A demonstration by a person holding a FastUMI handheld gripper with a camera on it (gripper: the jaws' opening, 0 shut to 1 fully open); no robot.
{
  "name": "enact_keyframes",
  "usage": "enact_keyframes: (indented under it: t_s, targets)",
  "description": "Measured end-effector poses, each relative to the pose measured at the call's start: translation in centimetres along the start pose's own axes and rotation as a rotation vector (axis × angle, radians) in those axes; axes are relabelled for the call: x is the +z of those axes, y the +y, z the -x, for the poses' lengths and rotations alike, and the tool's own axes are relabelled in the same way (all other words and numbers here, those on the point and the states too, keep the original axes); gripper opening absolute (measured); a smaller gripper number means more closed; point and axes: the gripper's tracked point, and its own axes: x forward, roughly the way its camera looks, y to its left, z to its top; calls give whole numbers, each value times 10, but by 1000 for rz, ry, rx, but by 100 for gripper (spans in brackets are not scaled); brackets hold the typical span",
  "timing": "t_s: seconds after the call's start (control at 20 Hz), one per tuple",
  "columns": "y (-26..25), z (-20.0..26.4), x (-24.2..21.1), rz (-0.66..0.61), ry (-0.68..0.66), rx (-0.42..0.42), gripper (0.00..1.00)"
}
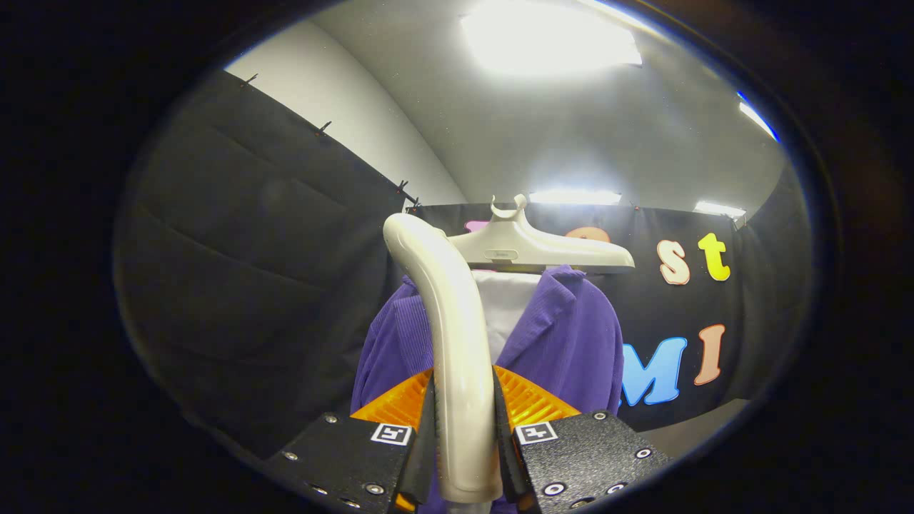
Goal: Iron the clothes twice with a garment steamer, once on the left side and once on the right side.
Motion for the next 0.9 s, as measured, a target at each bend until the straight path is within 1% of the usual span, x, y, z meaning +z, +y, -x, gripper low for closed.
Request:
enact_keyframes:
  t_s: [0.15, 0.4, 0.55, 0.7, 0.9]
  targets:
    - [17, -19, -8, 16, 50, 20, 38]
    - [17, -25, -39, 20, 97, -11, 38]
    - [20, -11, -57, 59, 118, -3, 38]
    - [30, 2, -78, 82, 142, 27, 38]
    - [27, 19, -109, 101, 190, 31, 38]
